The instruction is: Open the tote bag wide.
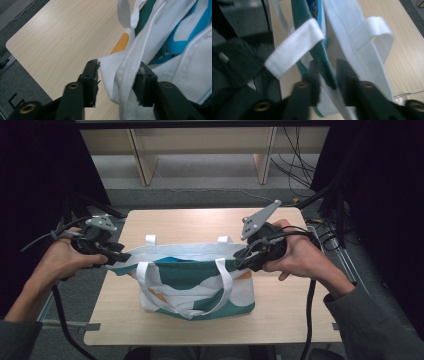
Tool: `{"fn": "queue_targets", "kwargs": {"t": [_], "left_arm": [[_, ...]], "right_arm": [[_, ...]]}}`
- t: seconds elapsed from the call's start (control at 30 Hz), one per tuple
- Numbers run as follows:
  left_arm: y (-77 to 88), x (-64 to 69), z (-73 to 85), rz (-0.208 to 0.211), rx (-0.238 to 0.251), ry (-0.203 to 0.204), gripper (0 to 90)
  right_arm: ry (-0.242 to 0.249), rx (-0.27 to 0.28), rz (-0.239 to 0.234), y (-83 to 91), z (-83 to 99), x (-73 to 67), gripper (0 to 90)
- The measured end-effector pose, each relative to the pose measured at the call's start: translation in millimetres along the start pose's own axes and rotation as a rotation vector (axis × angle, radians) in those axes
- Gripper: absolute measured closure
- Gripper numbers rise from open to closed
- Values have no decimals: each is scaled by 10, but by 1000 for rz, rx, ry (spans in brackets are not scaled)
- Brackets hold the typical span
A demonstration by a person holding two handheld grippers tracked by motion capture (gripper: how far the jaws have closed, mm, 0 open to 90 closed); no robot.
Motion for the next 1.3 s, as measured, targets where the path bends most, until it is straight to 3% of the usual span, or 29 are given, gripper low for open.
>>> {"fn": "queue_targets", "kwargs": {"t": [0.13, 0.17, 0.27, 0.3, 0.4, 0.47, 0.5, 0.63, 0.73, 0.77, 0.8, 0.83, 0.93, 1.03, 1.07, 1.1, 1.13, 1.17, 1.2, 1.23, 1.27, 1.3], "left_arm": [[-54, 1, 32, 21, -22, 15, 816], [-66, -18, 64, 16, -26, 21, 852], [-66, -61, 83, -3, -24, 24, 860], [-84, -94, 112, -13, -35, 20, 860], [-158, -95, 165, -14, -57, 34, 860], [-191, -80, 184, -12, -65, 28, 860], [-259, -42, 222, -3, -77, 28, 858], [-354, -29, 283, -2, -107, 13, 855], [-501, -16, 366, 20, -127, 19, 850], [-561, 21, 396, 33, -130, 58, 849], [-605, 27, 423, 36, -143, 55, 849], [-657, 41, 447, 48, -149, 48, 849], [-864, 112, 554, 65, -160, 61, 848], [-926, 124, 603, 72, -160, 58, 847], [-944, 135, 622, 68, -151, 69, 847], [-959, 152, 651, 74, -136, 86, 843], [-959, 152, 651, 74, -136, 86, 838], [-957, 168, 653, 74, -125, 105, 830], [-930, 152, 669, 89, -145, 69, 830], [-927, 159, 668, 81, -134, 83, 824], [-916, 156, 665, 84, -135, 100, 812], [-921, 158, 654, 78, -122, 115, 804]], "right_arm": [[37, -60, -1, -39, 47, -49, 884], [53, -66, -25, -16, 59, -133, 887], [59, -74, -65, 3, 88, -247, 888], [92, -62, -87, -21, 122, -359, 888], [93, -78, -124, -161, 269, -469, 887], [85, -78, -115, -222, 328, -475, 887], [33, -89, -122, -340, 455, -485, 887], [29, -107, -119, -508, 609, -419, 887], [3, -120, -121, -706, 776, -334, 887], [-10, -127, -113, -733, 805, -320, 886], [-10, -127, -113, -733, 805, -320, 886], [-43, -135, -107, -759, 838, -323, 886], [-41, -151, -116, -946, 988, -289, 885], [-67, -154, -121, -1045, 1070, -292, 883], [-88, -154, -117, -1079, 1105, -294, 880], [-112, -130, -130, -1109, 1129, -282, 807], [-112, -130, -130, -1109, 1129, -282, 807], [-137, -88, -128, -1043, 1084, -279, 706], [-137, -88, -128, -1043, 1084, -279, 706], [-114, -59, -110, -986, 1037, -260, 690], [-144, -31, -66, -804, 925, -272, 650], [-126, 9, -39, -721, 850, -236, 632]]}}
Point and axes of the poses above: each handheld gripper's, and its own axes: y roughly backward along the jaws, z roughly out of its underside, x roughly to its right, the point moved 7 cm from there along -y, roughly forward along the jaws, and after that the axes turned 7 degrees about x, right-handed, at the moved point
